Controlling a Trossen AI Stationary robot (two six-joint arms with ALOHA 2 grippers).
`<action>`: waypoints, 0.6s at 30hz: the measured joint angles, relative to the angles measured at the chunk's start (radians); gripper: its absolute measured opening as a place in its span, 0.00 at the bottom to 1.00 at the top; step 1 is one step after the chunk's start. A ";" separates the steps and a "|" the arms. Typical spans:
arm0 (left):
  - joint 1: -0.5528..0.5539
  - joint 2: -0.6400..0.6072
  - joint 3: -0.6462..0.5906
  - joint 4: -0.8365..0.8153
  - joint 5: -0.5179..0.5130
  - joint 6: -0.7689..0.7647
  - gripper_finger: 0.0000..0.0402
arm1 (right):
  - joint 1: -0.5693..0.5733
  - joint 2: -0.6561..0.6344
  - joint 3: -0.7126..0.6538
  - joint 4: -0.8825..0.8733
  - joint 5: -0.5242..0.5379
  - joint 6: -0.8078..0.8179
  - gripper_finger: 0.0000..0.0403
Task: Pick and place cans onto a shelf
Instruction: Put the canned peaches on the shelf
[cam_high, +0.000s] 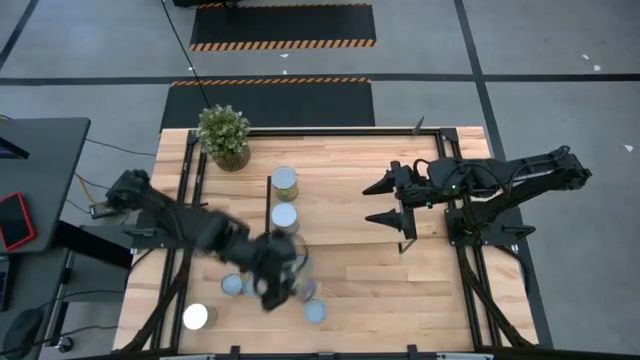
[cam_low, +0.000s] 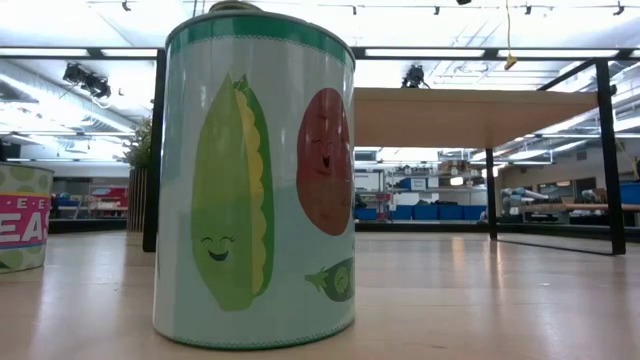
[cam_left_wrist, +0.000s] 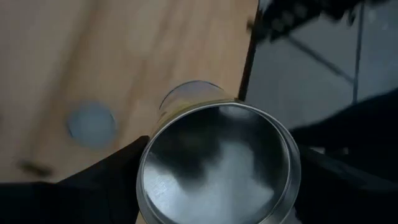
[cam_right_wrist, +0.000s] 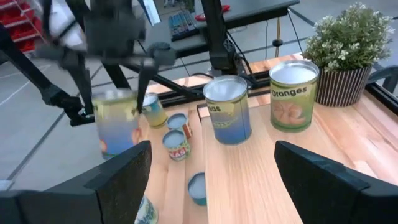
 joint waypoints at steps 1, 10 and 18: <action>0.030 0.000 0.022 -0.005 0.001 0.034 0.80 | 0.000 -0.004 0.000 -0.006 0.003 0.000 0.86; 0.348 0.000 0.186 -0.057 0.029 0.345 0.80 | -0.002 -0.059 0.000 0.008 0.129 -0.004 0.86; 0.603 0.036 0.199 -0.067 0.169 0.548 0.80 | -0.021 -0.054 0.000 0.004 0.178 0.015 0.86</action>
